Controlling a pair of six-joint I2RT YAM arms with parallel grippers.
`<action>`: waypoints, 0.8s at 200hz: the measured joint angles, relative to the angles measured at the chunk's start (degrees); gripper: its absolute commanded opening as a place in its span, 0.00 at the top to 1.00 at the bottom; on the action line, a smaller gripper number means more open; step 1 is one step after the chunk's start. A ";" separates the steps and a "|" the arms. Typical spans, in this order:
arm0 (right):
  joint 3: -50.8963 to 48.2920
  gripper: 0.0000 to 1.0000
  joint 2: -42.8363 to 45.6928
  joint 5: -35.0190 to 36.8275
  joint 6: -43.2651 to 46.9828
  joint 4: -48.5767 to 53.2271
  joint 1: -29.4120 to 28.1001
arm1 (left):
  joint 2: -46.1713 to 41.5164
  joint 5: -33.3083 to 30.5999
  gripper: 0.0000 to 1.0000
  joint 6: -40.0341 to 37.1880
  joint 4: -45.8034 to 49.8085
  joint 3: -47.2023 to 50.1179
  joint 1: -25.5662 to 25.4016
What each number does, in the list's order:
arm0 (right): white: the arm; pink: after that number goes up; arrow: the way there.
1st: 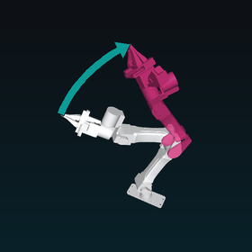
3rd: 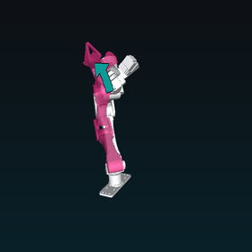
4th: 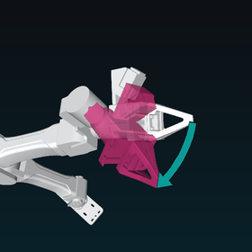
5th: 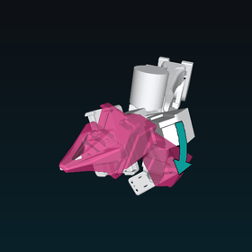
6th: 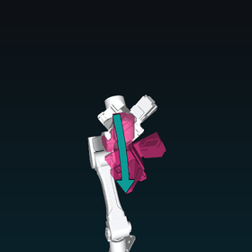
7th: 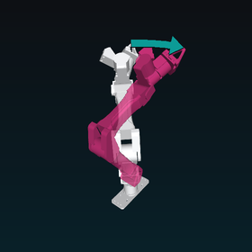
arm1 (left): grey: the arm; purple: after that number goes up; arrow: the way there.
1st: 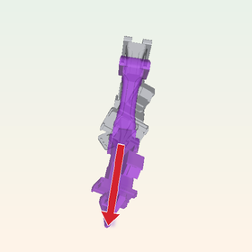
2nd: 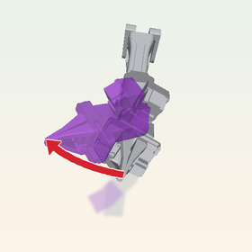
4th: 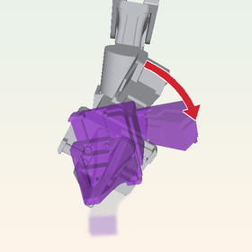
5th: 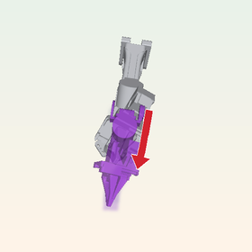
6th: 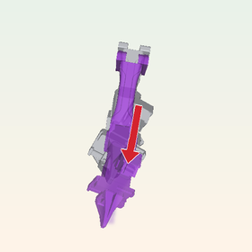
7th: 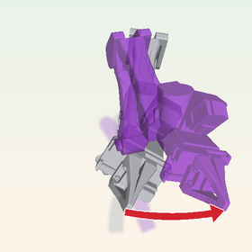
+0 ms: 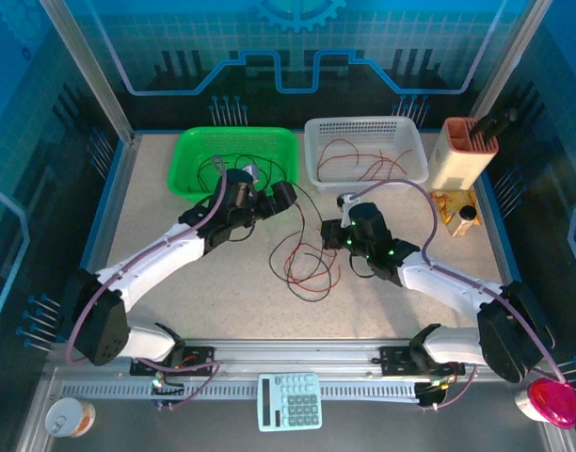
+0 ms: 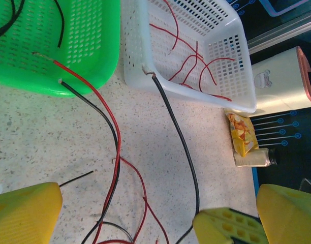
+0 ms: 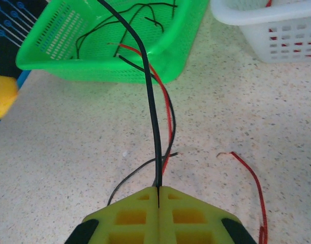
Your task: Untangle the cables
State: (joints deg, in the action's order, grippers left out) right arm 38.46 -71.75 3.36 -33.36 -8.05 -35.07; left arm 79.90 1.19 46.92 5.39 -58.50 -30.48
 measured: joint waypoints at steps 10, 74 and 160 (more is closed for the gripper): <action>-0.37 1.00 0.39 -0.50 0.48 -0.79 -0.20 | 0.96 0.22 0.01 0.48 -0.59 -0.31 0.00; -1.03 1.00 1.16 -4.83 2.67 -4.59 -0.68 | 5.35 0.59 0.24 1.62 -2.99 -2.29 0.00; -1.42 1.00 1.16 -7.96 3.89 -6.64 -0.98 | 8.81 -1.05 0.67 0.55 -4.70 -5.75 0.00</action>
State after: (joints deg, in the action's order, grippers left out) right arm 37.04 -70.59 -4.60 -29.47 -14.70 -36.05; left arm 88.71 0.14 47.46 0.69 -64.25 -30.48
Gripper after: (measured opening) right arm 0.063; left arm 0.403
